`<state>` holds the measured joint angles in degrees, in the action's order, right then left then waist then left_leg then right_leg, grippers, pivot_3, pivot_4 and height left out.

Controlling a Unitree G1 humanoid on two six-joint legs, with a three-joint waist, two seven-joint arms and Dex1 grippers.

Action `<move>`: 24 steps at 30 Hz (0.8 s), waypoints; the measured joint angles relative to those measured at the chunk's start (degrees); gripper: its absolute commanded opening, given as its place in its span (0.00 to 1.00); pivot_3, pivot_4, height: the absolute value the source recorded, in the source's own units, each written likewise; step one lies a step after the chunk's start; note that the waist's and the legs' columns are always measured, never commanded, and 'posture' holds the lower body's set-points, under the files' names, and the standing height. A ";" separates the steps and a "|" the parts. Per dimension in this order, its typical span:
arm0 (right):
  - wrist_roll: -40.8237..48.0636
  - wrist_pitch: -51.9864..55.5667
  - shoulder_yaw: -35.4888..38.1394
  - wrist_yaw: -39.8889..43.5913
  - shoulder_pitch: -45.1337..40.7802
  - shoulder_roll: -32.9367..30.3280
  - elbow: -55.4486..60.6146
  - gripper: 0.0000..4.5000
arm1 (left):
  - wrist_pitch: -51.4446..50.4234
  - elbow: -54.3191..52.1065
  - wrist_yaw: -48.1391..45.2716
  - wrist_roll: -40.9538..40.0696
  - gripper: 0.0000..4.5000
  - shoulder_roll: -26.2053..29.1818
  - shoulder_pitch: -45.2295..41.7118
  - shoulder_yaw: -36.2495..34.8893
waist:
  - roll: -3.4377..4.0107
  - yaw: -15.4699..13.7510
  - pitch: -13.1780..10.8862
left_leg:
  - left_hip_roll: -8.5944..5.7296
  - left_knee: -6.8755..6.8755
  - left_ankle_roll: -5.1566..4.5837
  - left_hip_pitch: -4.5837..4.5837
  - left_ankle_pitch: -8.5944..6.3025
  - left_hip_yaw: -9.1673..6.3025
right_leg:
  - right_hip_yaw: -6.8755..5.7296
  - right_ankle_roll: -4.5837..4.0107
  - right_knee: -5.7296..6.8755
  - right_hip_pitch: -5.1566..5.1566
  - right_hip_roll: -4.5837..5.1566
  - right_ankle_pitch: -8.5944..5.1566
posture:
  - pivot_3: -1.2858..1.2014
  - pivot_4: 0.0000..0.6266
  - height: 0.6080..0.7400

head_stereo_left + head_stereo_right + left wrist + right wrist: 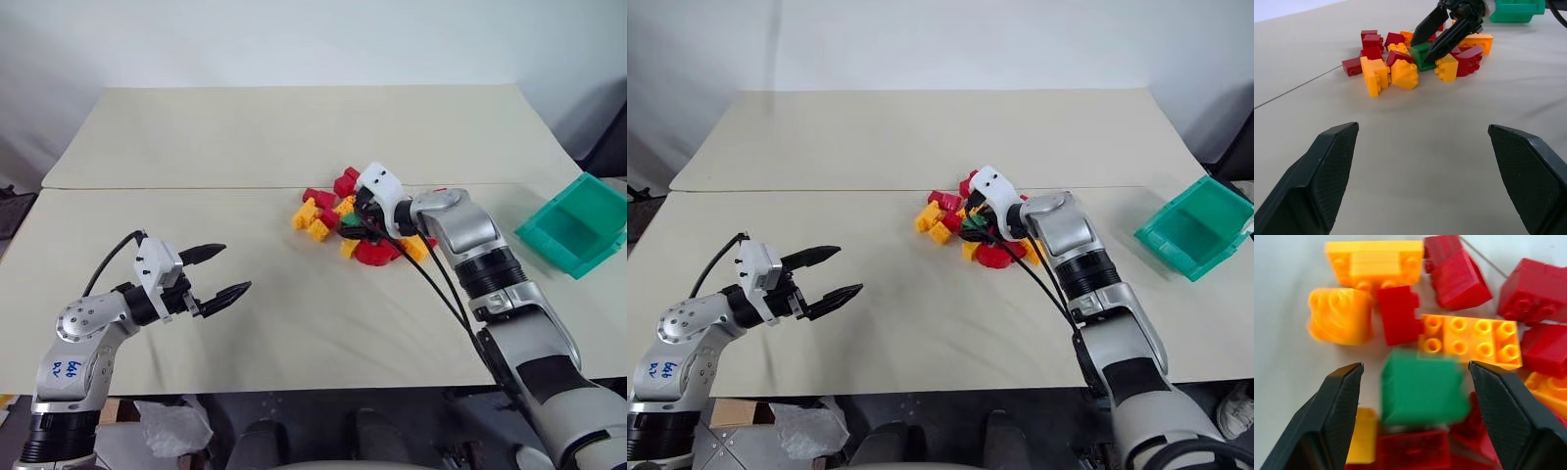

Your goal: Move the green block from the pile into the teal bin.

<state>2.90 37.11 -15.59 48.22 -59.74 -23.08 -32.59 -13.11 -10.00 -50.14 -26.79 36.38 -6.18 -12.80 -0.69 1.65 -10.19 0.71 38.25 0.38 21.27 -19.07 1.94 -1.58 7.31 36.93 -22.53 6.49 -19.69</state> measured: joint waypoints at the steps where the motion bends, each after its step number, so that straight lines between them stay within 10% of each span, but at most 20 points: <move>1: -0.02 -0.04 -0.03 0.35 -0.07 -0.03 -0.10 0.80 | 0.00 0.00 0.00 0.00 1.00 0.00 0.00 0.00 | 0.00 0.03 0.00 | 0.00 -0.01 -0.01 0.00 -0.01 0.00 | -0.02 0.00 0.00 0.00 0.01 0.00 | 0.52 0.24 1.00; 21: -2.78 -0.85 -2.65 10.24 -1.97 -3.82 -1.03 0.80 | -0.05 -0.56 -0.94 -0.29 1.00 0.13 0.20 -0.10 | 0.00 -0.04 0.00 | -0.03 -0.06 -0.02 0.04 -0.04 -0.18 | -0.62 0.00 -0.09 0.09 0.11 0.00 | 0.52 0.24 1.00; 24: -2.84 -0.80 -2.64 10.40 -1.80 -3.60 -0.71 0.67 | -0.83 -2.60 -2.41 -1.49 1.00 0.35 0.22 0.40 | 0.00 -0.04 0.00 | -0.03 -0.06 -0.02 0.04 -0.04 -0.21 | -0.67 0.00 -0.10 0.11 0.13 0.01 | 0.52 0.24 1.00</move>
<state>0.05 36.31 -18.23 58.62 -61.54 -26.67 -33.30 -13.94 -12.60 -52.55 -28.28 36.72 -5.97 -12.40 -0.70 1.61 -10.19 0.68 38.19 0.36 21.30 -19.11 1.72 -2.25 7.31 36.82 -22.42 6.62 -19.68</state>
